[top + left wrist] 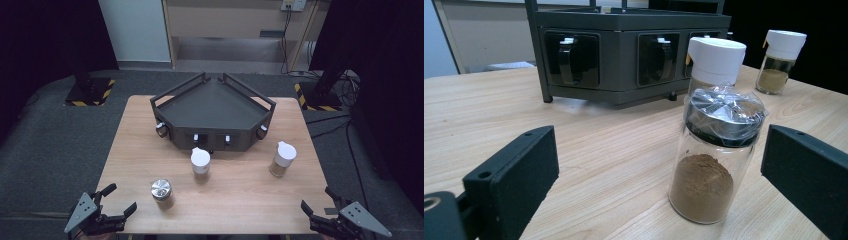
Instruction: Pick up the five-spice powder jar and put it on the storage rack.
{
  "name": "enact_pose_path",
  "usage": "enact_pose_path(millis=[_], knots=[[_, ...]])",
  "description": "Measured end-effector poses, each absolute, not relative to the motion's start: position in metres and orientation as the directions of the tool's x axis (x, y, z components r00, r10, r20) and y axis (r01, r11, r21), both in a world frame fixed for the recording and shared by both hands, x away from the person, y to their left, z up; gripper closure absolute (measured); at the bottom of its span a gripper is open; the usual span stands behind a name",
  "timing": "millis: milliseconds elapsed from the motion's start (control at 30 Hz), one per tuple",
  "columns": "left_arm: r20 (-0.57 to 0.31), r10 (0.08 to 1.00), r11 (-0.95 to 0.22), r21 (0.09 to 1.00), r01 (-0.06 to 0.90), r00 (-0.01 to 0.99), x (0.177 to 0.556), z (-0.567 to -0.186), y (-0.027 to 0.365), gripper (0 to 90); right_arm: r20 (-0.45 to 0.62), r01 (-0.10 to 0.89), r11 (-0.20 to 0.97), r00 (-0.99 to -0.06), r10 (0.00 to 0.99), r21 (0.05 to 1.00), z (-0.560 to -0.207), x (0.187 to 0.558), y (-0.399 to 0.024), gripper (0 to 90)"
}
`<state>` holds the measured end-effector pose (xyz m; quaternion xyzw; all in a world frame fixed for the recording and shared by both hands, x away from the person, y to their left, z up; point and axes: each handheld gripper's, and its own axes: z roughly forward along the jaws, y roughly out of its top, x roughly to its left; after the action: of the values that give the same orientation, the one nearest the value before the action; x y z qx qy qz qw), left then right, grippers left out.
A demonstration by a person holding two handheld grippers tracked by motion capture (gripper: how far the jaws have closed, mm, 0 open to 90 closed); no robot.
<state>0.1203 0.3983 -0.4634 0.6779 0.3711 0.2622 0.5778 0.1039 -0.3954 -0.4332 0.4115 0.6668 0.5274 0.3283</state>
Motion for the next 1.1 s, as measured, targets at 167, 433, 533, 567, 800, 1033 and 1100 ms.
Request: enact_pose_path(millis=[167, 433, 533, 567, 800, 1033, 1100], knots=[[-0.071, 0.808, -0.060, 0.978, 0.200, 0.586, 0.1202, -0.4631, 0.3977, 0.6, 0.001, 0.203, 0.100, -0.447, 0.895, 0.974, -0.4335, 0.1037, -0.3962, 6.2], [-0.069, 0.809, -0.061, 0.978, 0.200, 0.584, 0.1199, -0.4629, 0.3977, 0.6, 0.002, 0.201, 0.098, -0.449, 0.893, 0.975, -0.4336, 0.1035, -0.3963, 6.3], [-0.069, 0.811, -0.060, 0.978, 0.200, 0.581, 0.1199, -0.4626, 0.3971, 0.6, 0.005, 0.200, 0.095, -0.449, 0.894, 0.975, -0.4343, 0.1039, -0.3969, 6.3], [-0.069, 0.812, -0.060, 0.978, 0.201, 0.579, 0.1199, -0.4624, 0.3968, 0.6, 0.006, 0.203, 0.095, -0.448, 0.894, 0.975, -0.4342, 0.1043, -0.3972, 6.3], [-0.073, 0.821, -0.054, 0.977, 0.205, 0.566, 0.1207, -0.4632, 0.3957, 0.5, 0.029, 0.204, 0.069, -0.439, 0.898, 0.977, -0.4373, 0.1054, -0.4008, 6.3], [-0.070, 0.825, -0.054, 0.978, 0.200, 0.561, 0.1209, -0.4631, 0.3948, 0.6, 0.038, 0.205, 0.059, -0.441, 0.897, 0.977, -0.4378, 0.1055, -0.4020, 6.2], [-0.071, 0.826, -0.054, 0.977, 0.204, 0.560, 0.1214, -0.4629, 0.3944, 0.5, 0.033, 0.211, 0.067, -0.439, 0.898, 0.975, -0.4368, 0.1059, -0.4006, 6.1]])
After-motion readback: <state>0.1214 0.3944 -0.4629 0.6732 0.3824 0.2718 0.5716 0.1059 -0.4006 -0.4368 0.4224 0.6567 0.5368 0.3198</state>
